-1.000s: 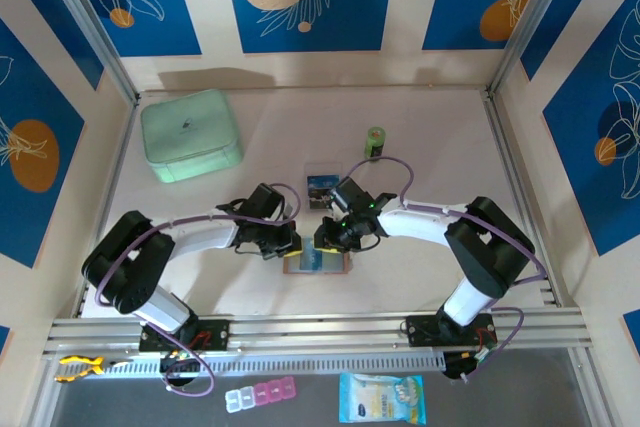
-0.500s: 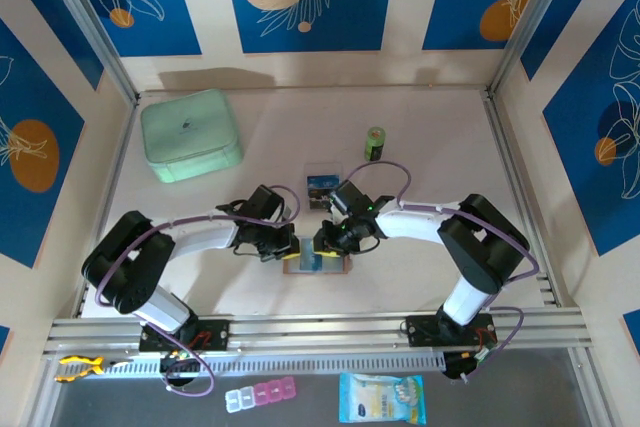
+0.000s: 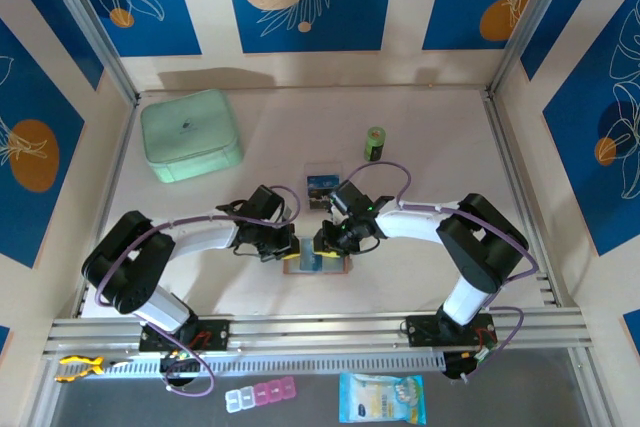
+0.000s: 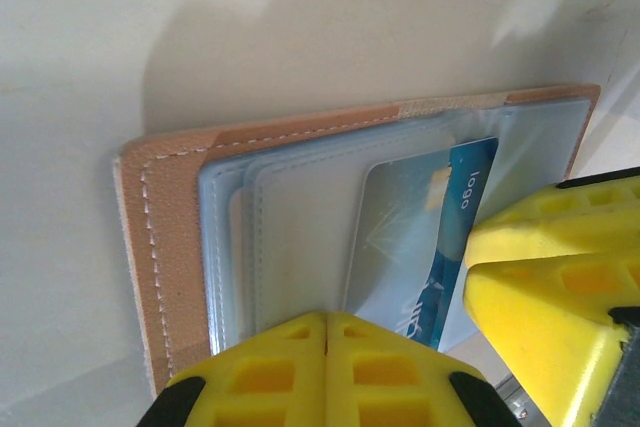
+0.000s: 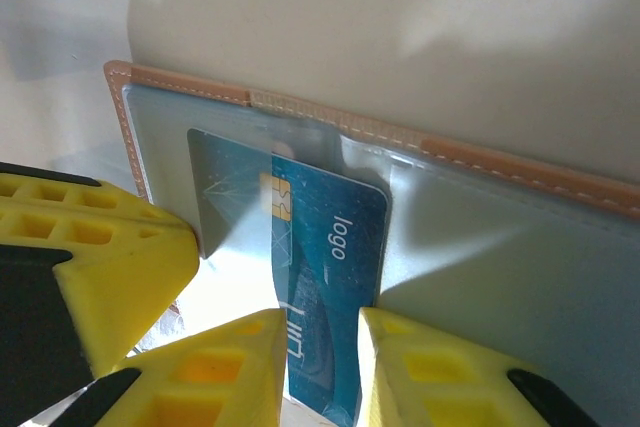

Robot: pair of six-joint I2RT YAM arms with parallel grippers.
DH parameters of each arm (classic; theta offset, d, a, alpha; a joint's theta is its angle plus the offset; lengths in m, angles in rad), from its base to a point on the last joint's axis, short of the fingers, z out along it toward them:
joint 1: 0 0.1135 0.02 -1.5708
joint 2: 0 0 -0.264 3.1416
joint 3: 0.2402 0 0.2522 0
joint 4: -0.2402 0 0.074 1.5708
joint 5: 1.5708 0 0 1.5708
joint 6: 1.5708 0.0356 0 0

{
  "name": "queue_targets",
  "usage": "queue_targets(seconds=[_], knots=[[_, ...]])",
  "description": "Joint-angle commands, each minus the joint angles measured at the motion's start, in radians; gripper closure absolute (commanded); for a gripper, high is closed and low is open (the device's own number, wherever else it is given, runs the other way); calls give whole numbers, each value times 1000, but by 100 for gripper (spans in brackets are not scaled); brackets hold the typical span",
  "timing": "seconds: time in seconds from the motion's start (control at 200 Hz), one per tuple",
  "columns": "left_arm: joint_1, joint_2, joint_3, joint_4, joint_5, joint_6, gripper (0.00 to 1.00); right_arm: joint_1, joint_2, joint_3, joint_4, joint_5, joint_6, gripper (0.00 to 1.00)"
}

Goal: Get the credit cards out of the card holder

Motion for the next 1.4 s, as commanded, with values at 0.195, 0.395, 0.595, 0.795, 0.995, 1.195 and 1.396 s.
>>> queue_targets(seconds=[0.195, 0.395, 0.595, 0.795, 0.995, 1.195, 1.396], knots=[[-10, 19, -8, -45, -19, 10, 100, -3, 10, -22, -19, -6, 20, 70], [-11, 24, -8, -47, -17, 8, 100, -3, 4, -15, -40, 5, 21, 69], [-12, 25, -3, -47, -18, 9, 100, -3, 6, -35, 45, -69, 42, 70], [-11, 25, -3, -49, -20, 8, 100, -5, -20, -44, 71, -87, 56, 74], [-13, 25, -3, -51, -21, 7, 100, -7, -33, -49, 77, -94, 59, 79], [-12, 25, -1, -55, -21, 8, 100, -11, -42, -63, 88, -93, 56, 83], [-13, 24, -1, -58, -25, 7, 100, -27, -77, -90, 61, -74, 37, 85]])
